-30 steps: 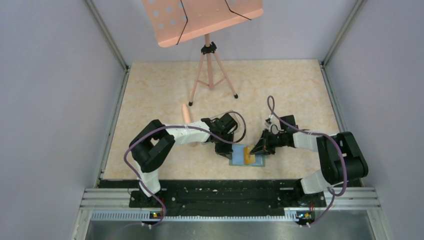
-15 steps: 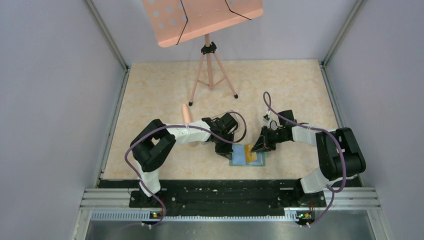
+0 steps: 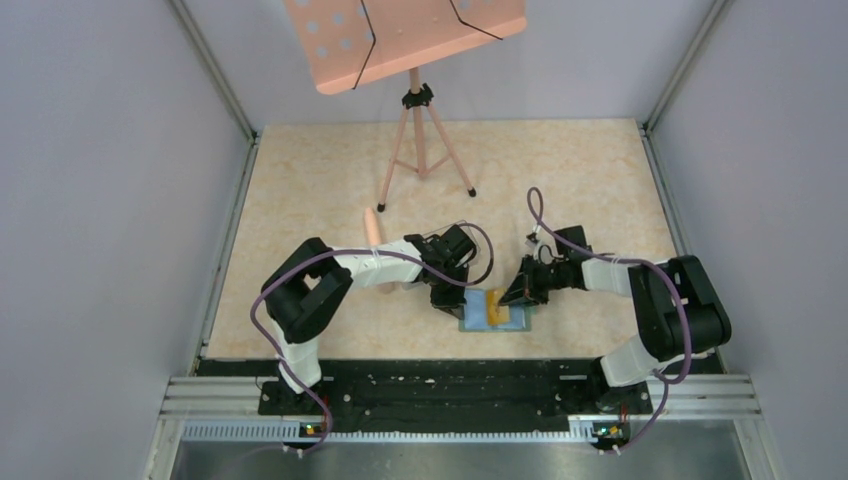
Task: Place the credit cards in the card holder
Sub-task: Insert the credit card into the card holder.
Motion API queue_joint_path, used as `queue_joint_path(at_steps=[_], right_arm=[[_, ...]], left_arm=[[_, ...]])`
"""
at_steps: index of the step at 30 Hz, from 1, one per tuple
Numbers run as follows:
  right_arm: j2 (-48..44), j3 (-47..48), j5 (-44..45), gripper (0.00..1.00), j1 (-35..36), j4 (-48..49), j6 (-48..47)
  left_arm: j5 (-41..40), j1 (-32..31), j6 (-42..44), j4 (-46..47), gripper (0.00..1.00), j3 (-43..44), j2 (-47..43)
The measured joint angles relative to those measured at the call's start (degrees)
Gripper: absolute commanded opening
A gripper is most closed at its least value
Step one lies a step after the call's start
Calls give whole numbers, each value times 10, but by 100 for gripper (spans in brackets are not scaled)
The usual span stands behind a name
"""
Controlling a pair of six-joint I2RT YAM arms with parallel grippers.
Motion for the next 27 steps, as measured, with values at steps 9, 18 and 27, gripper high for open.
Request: queue_joint_path(at_steps=[9, 18, 27], right_arm=[[0, -10, -6, 0, 1, 29, 21], [2, -9, -3, 0, 14, 30, 10], [31, 10, 0, 5, 42, 31, 10]], left_arm=[[5, 2, 0, 0, 0, 0, 1], [12, 2, 0, 0, 0, 0, 2], [15, 3, 1, 0, 0, 1, 5]])
